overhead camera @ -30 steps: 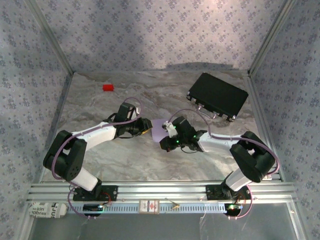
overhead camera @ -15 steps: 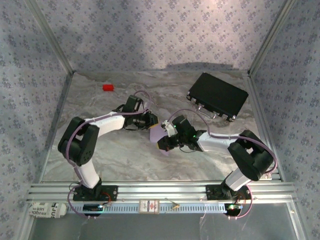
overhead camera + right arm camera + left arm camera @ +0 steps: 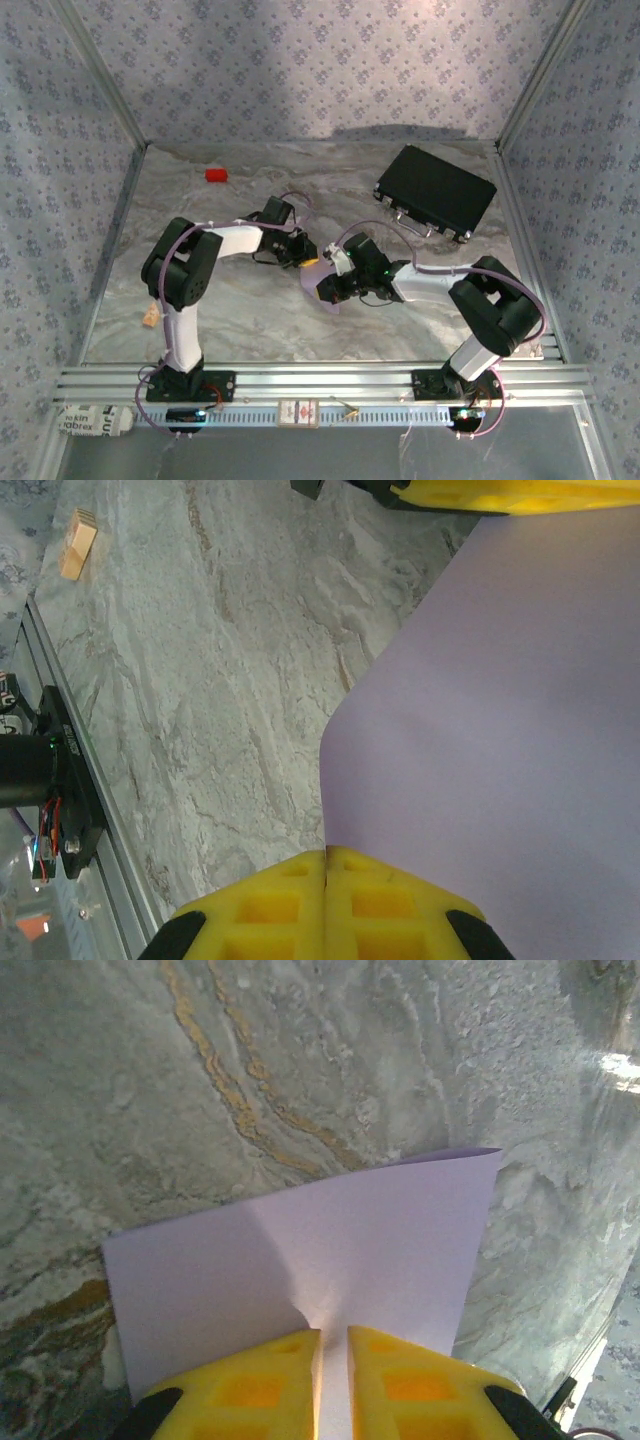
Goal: Fold a paper plane with a square sheet of paper (pick it up from the middle)
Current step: Third fold the triangle at the center of the table.
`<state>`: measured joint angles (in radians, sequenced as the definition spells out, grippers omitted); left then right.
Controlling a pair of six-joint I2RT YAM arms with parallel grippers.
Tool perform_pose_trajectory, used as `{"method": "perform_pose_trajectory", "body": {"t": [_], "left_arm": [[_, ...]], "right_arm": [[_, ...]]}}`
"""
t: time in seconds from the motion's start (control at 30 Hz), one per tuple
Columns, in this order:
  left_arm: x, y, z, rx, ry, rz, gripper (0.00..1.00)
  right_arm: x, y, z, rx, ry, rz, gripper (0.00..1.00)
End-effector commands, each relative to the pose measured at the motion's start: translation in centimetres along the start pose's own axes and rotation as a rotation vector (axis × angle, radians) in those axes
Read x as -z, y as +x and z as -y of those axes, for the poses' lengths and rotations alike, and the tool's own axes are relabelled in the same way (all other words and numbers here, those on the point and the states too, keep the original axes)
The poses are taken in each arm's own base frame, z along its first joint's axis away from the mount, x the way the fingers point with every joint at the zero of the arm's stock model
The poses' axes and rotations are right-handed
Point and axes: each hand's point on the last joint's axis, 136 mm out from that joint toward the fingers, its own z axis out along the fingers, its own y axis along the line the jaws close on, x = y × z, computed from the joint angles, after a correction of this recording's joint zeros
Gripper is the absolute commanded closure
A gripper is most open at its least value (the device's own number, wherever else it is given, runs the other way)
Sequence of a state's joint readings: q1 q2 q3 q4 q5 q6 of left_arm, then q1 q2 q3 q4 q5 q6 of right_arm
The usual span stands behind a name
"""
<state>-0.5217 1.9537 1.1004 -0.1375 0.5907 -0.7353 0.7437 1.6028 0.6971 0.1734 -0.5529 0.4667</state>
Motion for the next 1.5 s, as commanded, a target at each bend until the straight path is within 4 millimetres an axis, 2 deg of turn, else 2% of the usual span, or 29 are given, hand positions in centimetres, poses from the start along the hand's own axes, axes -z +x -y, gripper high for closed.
{"method": "perform_pose_trajectory", "body": {"t": [0.0,0.2,0.67,1.03,1.47], "left_arm": [[-0.8,0.8,-1.2,-0.017,-0.052,-0.041,0.85],[-1.0,1.6,-2.1,-0.010,-0.071,-0.057,0.85],[-0.9,1.5,-1.7,0.007,-0.044,-0.039,0.85],[-0.9,1.6,-1.6,0.014,-0.034,-0.034,0.85],[-0.8,1.6,-1.5,0.015,-0.034,-0.034,0.85]], "right_arm": [[0.0,-0.1,0.8,-0.015,0.041,-0.020,1.00],[0.5,-0.5,2.3,-0.017,0.140,-0.006,1.00],[1.8,-1.6,5.1,-0.003,0.348,-0.003,1.00],[1.9,-2.1,5.3,0.007,0.405,0.001,1.00],[1.6,-1.3,6.0,-0.009,0.433,-0.026,1.00]]}}
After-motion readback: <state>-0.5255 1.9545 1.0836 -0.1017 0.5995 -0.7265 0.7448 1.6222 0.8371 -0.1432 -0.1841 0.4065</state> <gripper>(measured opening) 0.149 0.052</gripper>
